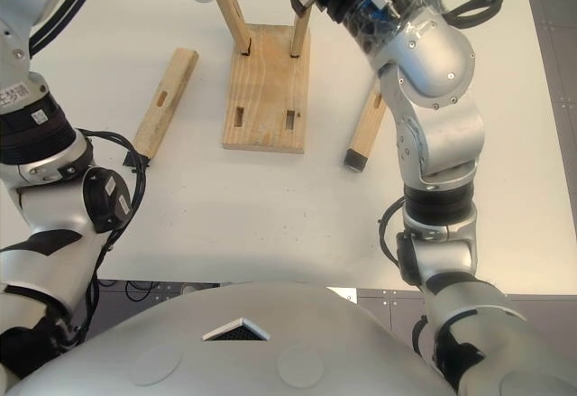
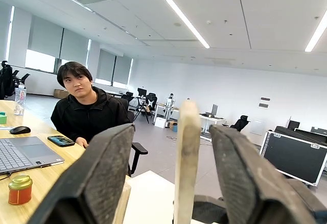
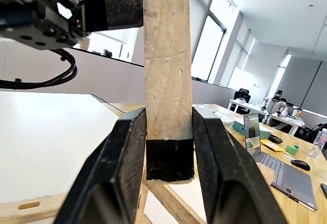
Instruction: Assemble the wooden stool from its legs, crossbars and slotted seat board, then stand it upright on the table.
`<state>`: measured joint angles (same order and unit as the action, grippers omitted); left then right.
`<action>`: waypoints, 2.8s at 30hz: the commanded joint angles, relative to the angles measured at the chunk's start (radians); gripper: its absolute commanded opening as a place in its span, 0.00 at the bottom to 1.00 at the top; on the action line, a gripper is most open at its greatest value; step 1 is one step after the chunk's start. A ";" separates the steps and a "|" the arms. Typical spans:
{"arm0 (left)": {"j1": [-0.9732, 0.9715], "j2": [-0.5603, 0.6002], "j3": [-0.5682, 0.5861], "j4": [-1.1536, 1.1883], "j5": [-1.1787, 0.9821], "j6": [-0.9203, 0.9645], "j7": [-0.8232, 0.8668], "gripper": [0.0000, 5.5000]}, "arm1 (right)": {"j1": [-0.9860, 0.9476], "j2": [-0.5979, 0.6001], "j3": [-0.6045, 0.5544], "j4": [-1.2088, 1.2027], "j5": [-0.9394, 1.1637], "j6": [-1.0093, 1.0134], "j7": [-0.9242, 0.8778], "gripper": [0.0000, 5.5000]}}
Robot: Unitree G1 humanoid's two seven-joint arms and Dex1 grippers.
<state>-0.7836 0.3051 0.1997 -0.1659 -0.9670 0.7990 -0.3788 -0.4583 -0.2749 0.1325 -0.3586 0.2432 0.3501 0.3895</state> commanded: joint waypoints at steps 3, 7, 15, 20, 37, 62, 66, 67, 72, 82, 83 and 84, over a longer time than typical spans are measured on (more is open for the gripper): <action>0.005 -0.016 -0.003 0.014 -0.010 -0.004 -0.033 0.31 | -0.019 0.035 0.012 0.005 -0.015 -0.019 0.000 0.23; -0.007 -0.023 0.001 0.028 -0.008 -0.008 -0.030 0.19 | -0.005 0.046 0.019 0.013 -0.032 -0.041 -0.007 0.23; -0.051 0.014 -0.018 0.097 0.068 -0.023 -0.052 0.07 | 0.009 0.057 0.027 0.049 -0.057 -0.022 -0.021 0.23; -0.030 0.166 0.054 0.145 0.122 -0.009 -0.101 0.07 | 0.070 0.033 0.034 0.079 -0.082 0.047 -0.020 0.42; 0.498 0.189 0.170 0.392 0.323 -0.403 -0.353 0.07 | -0.116 0.059 -0.378 0.369 0.053 -0.035 -0.223 0.03; 0.558 0.053 0.206 0.448 0.352 -0.551 -0.266 0.07 | -0.125 0.042 -0.376 0.475 0.039 -0.062 -0.167 0.00; 0.560 0.063 0.193 0.507 0.382 -0.576 -0.279 0.07 | -0.124 0.038 -0.376 0.488 0.040 -0.068 -0.164 0.00; 0.571 0.065 0.194 0.499 0.382 -0.574 -0.280 0.07 | -0.120 0.035 -0.379 0.488 0.040 -0.067 -0.167 0.00; 0.602 0.080 0.225 0.414 0.342 -0.533 -0.265 0.07 | -0.108 0.034 -0.385 0.485 0.039 -0.066 -0.171 0.00; 0.637 0.058 0.233 0.356 0.316 -0.478 -0.228 0.07 | -0.105 0.031 -0.380 0.483 0.038 -0.061 -0.166 0.00; 0.640 0.058 0.230 0.357 0.319 -0.478 -0.227 0.07 | -0.106 0.031 -0.381 0.486 0.038 -0.061 -0.166 0.00; 0.641 0.059 0.227 0.364 0.323 -0.481 -0.227 0.07 | -0.106 0.031 -0.381 0.487 0.037 -0.062 -0.167 0.00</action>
<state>-0.1551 0.3633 0.4341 0.1912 -0.6586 0.3067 -0.6153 -0.5635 -0.2175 -0.2472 0.1235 0.2843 0.2860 0.2214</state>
